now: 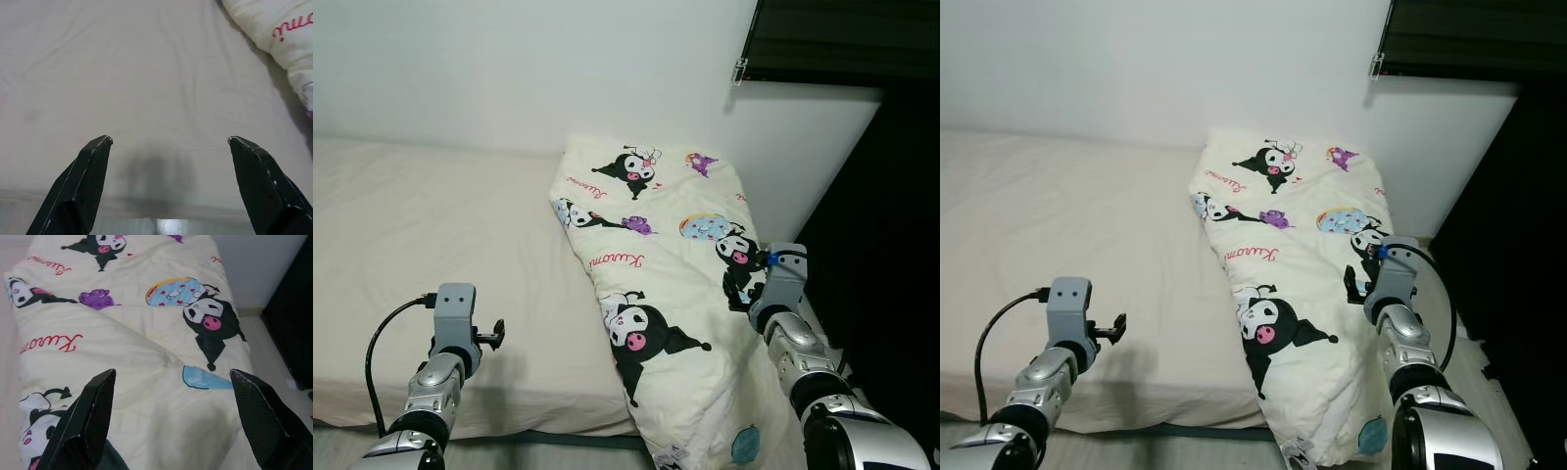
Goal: Clean up the room
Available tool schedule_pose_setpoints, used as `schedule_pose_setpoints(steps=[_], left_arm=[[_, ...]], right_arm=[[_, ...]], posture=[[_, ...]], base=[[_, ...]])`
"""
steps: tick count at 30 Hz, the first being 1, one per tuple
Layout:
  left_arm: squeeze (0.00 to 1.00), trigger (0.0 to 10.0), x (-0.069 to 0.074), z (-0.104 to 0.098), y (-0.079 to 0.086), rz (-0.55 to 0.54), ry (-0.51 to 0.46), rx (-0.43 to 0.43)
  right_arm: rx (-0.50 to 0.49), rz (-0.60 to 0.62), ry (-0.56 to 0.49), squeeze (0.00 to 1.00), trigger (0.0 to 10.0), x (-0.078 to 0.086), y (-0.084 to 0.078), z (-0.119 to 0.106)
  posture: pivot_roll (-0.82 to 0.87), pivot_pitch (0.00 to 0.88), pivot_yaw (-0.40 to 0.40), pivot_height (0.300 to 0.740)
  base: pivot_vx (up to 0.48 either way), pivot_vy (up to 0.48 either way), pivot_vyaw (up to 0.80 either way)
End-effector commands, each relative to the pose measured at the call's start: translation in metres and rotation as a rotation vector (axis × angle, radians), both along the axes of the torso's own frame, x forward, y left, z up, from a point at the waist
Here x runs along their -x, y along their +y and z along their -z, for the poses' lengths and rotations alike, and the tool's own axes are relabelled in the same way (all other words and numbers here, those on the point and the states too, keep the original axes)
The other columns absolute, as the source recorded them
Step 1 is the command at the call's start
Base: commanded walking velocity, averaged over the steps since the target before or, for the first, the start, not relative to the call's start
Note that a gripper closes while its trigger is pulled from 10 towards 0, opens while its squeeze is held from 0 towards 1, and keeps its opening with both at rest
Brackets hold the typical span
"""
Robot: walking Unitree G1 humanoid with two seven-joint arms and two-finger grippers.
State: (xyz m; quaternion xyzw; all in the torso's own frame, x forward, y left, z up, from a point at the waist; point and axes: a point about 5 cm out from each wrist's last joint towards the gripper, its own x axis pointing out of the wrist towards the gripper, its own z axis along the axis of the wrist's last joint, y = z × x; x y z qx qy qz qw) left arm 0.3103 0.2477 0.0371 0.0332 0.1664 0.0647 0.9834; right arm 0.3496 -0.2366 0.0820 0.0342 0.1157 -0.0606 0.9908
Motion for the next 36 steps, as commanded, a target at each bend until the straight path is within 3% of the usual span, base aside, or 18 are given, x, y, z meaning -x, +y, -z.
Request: schedule_pose_setpoints(steps=[1,10,24,27,36], left_arm=[[0.0,10.0,0.002,-0.001,0.005,-0.004,-0.012,-0.01],[0.0,10.0,-0.007,-0.018,0.01,-0.002,-0.094,-0.038],[0.0,10.0,-0.011,-0.025,0.011,0.01,-0.117,-0.059],[0.0,10.0,-0.01,-0.024,0.009,0.019,-0.113,-0.065],[0.0,10.0,-0.01,-0.024,0.009,0.024,-0.115,-0.069]], right_arm=[[-0.048,0.057,0.021,0.0,10.0,0.004,-0.012,0.003],[-0.235,0.134,0.019,0.0,10.0,0.015,-0.024,0.014],[-0.278,0.206,0.029,0.0,10.0,0.026,-0.038,0.022],[-0.294,0.24,0.003,0.0,10.0,0.029,-0.052,0.017],[-0.351,0.215,-0.068,0.0,10.0,0.026,-0.055,0.009]], posture=[[-0.13,0.062,-0.044,0.69],[-0.13,0.067,-0.039,0.655],[-0.13,0.07,-0.03,0.61],[-0.13,0.074,-0.026,0.59],[-0.11,0.077,-0.021,0.565]], base=[[0.0,0.0,0.0],[0.0,0.0,0.0],[0.0,0.0,0.0],[0.0,0.0,0.0],[0.0,0.0,0.0]])
